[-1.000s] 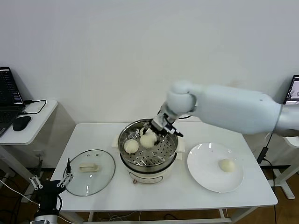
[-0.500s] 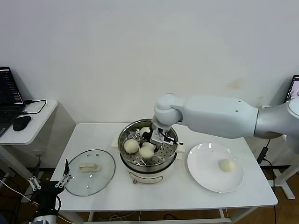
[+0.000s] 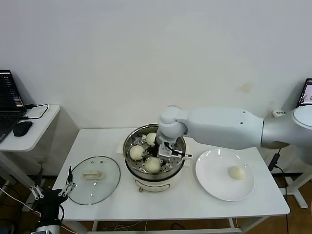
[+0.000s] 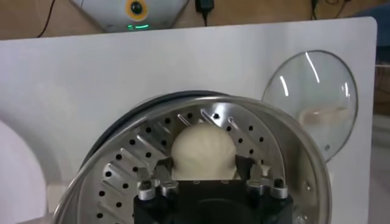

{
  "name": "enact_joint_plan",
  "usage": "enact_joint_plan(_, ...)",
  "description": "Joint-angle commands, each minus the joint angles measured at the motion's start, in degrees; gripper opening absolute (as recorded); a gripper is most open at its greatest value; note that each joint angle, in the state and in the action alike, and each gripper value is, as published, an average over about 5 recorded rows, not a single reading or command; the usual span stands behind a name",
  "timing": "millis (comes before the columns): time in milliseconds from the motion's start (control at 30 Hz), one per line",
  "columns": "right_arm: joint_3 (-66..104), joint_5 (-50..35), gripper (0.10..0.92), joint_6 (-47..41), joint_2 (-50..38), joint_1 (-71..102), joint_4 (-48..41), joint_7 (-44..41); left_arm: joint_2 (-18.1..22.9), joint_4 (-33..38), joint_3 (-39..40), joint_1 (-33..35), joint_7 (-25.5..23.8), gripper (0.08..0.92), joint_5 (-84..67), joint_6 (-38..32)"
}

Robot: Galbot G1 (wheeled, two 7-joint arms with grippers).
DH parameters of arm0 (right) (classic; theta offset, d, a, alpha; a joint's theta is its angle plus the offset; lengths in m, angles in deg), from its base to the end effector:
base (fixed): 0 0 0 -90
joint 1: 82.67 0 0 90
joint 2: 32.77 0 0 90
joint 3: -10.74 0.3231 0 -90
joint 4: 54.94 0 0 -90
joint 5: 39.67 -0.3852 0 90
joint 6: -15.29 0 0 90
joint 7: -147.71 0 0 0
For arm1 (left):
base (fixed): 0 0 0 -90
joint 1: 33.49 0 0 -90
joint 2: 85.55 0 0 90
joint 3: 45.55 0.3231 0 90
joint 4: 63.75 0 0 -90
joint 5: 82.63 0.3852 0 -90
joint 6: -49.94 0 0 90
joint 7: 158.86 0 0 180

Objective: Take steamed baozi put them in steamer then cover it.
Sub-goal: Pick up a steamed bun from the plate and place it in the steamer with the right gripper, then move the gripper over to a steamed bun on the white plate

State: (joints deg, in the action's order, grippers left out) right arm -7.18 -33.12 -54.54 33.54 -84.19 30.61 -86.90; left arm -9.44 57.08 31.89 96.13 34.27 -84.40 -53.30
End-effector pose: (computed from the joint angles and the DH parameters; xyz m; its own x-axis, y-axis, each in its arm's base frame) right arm 0.4730 0.1928 -0.1057 -0.0753 -0.2700 0.9599 -0.1009 -0.9556 -0.2767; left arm 0.1819 0.1000 -0.2866 -0.9635 -0.2090 -0.1671 -0.2474 0.9337 0.2588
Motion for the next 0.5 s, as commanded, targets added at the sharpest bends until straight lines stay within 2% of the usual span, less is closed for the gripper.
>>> enact_joint_plan(33, 0.41, -1.66, 0.818, 0.56, -1.2, -2.02, 0.6, 0.22, -0.18, 0.22, -0.02, -0.08, 0.01, 0.823, 0.0, 0.07)
enact_joint_plan(267, 2.6, -8.6, 0.823, -6.9, -7.84, -9.15, 1.69, -3.57, -1.22, 0.58, -0.35, -0.56, 0.06, 0.823, -0.23, 0.35)
enact_joint_plan(367, 3.02, -12.19, 0.823, -14.56, -12.38, -11.78, 2.39, -5.4, -1.73, 0.81, -0.38, -0.74, 0.24, 0.823, -0.74, 0.9)
enact_joint_plan(500, 1.5, -15.36, 0.823, -29.36, -19.25, -14.76, 6.31, -5.75, -2.62, 1.29, -0.13, -0.75, 0.44, 0.823, -1.41, 2.66)
